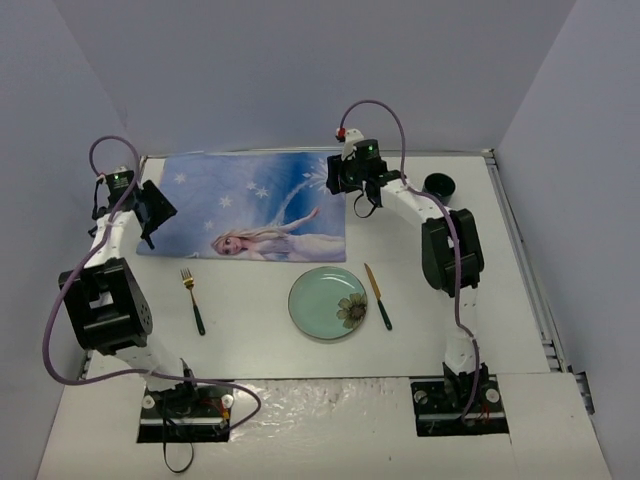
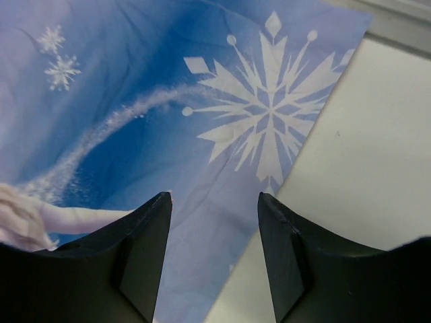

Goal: Set the dinner table for one person

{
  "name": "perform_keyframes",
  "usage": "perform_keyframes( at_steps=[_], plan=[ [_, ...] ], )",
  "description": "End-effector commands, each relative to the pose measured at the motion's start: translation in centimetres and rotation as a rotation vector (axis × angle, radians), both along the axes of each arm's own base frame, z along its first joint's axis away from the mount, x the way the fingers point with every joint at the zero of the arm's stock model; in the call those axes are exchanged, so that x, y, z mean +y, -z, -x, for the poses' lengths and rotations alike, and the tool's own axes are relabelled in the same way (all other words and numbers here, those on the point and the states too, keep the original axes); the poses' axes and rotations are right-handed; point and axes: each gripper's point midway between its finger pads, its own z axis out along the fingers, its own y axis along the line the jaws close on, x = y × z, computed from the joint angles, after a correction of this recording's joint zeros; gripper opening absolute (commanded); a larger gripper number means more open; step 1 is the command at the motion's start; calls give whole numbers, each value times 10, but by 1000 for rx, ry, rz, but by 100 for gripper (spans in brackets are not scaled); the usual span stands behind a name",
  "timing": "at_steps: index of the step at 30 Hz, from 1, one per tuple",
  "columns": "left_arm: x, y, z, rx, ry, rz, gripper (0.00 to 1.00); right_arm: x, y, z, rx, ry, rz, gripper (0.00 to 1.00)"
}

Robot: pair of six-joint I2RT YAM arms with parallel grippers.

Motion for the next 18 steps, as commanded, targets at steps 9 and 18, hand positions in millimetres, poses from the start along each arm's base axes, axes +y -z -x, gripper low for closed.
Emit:
perform_keyframes(
  at_steps=[9,18],
  plan=[
    [21,65,5,124,-104,-13,42,19,34,-22,-39,-56,39,52],
    [18,120,67,337,-237,6,32,11,61,-13,-8,-26,66,52]
  ],
)
